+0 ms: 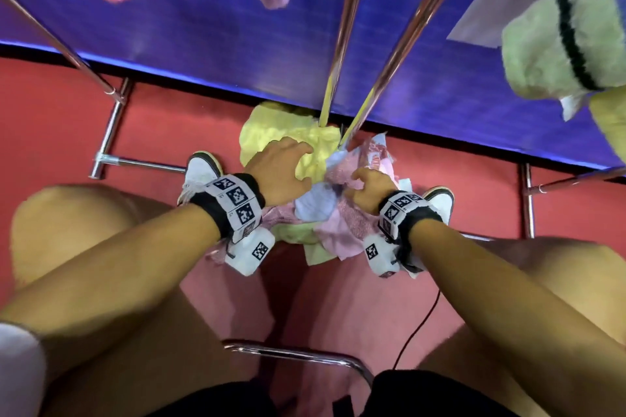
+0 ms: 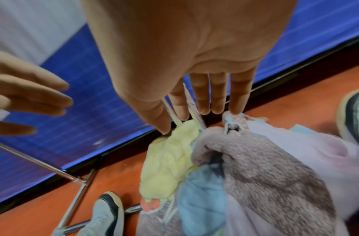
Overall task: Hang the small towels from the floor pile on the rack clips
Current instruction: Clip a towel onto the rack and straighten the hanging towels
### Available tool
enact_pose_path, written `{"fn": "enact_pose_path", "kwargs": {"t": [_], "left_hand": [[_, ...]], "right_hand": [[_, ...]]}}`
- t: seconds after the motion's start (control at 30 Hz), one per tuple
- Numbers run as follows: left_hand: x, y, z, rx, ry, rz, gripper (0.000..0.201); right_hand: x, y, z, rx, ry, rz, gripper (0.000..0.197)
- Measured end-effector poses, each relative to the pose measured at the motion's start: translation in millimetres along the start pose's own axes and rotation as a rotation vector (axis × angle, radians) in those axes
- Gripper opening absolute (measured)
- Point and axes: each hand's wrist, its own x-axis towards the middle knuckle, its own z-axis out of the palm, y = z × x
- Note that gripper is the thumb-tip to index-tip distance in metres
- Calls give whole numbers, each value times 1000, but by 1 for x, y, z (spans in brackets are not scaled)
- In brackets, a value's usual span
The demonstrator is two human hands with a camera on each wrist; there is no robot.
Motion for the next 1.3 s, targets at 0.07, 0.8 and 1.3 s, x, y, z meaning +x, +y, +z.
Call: {"fn": "enact_pose_path", "kwargs": {"t": [0.07,0.8,1.3], "left_hand": [[4,5,4,61,-16,30,60],[10,4,-2,30,-127,102,81],[-52,64,-47,-617,201,151,34]], "right_hand": [[9,5,9,-105,-67,-14,27],[-15,-30,-17,698,191,-233,30],[-114,-38,-82,914,665,-390,21]]}}
